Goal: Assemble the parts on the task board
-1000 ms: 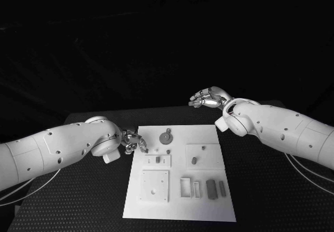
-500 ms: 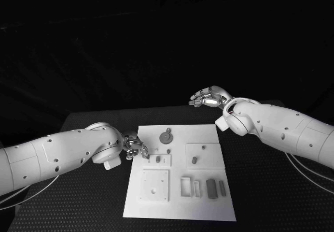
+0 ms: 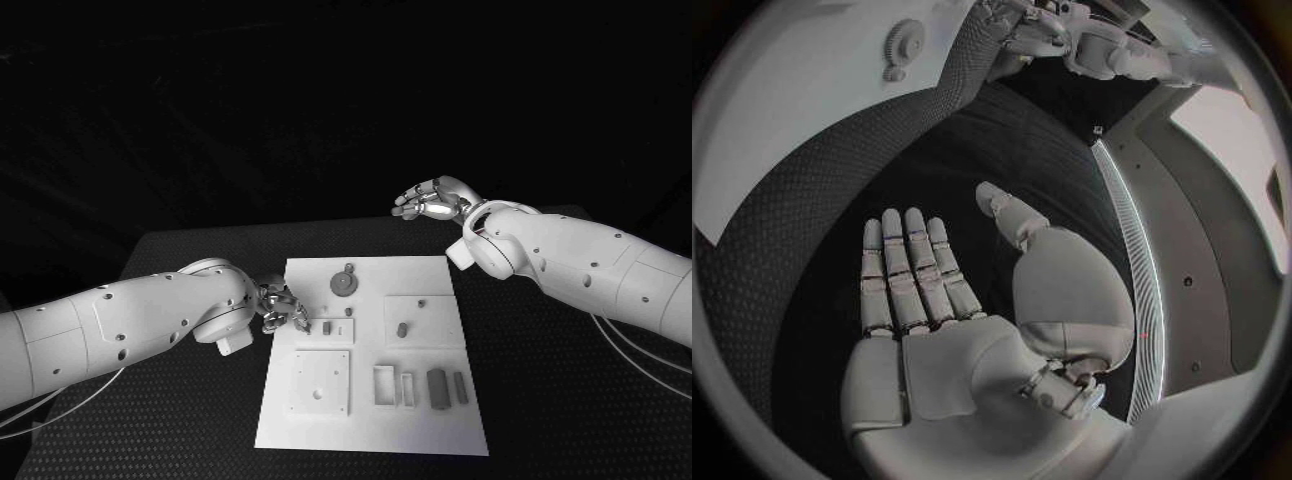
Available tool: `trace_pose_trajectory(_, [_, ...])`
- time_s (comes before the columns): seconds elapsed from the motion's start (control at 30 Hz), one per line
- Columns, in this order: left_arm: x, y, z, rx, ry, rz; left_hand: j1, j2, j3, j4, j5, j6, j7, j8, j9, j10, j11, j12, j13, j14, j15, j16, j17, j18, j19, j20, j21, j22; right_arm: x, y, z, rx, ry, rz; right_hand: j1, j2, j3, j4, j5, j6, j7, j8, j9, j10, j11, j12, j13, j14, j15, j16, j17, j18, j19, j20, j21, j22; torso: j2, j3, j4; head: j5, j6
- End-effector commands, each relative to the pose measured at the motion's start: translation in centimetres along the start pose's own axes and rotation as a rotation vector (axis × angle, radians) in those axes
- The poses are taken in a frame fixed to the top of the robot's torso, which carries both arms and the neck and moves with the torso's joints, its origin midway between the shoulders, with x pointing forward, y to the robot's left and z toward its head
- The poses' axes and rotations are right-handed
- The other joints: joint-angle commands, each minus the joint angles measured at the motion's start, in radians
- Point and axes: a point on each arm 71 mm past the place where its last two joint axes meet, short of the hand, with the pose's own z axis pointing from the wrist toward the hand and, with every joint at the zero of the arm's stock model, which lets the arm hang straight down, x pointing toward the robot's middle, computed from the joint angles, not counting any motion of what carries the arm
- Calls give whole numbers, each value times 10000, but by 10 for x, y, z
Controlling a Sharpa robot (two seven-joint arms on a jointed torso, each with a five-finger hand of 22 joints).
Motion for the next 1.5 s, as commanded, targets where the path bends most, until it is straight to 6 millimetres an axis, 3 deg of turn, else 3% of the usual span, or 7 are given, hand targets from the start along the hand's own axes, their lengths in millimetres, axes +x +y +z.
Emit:
trace_pose_trajectory(0.03, [1, -2, 1, 59, -100, 67, 64, 13, 54, 15, 57, 805, -643, 52, 1582, 10, -91, -3, 1, 264, -337, 33, 4, 49, 71, -1160, 36, 177, 1, 1, 0, -66, 39, 48, 21, -50, -35, 19, 40, -55, 27, 33, -11, 21, 15, -57, -3, -76, -7, 14, -17, 30, -76, -7, -50, 19, -1, 2, -2, -1, 1])
trace_pose_trajectory(1.5, [6, 2, 9, -149, -283, 594, 63, 11, 71, 9, 57, 821, -645, -1, 1604, 9, -95, -7, -14, 262, -344, 34, -5, 57, 79, -1173, 45, 172, 1, 1, -1, -80, 55, 69, 26, -47, -44, 31, 47, -57, 28, 42, -26, 37, 17, -87, -2, -80, -6, 29, -42, 29, -67, -10, -77, 48, -2, 0, 5, 21, -54])
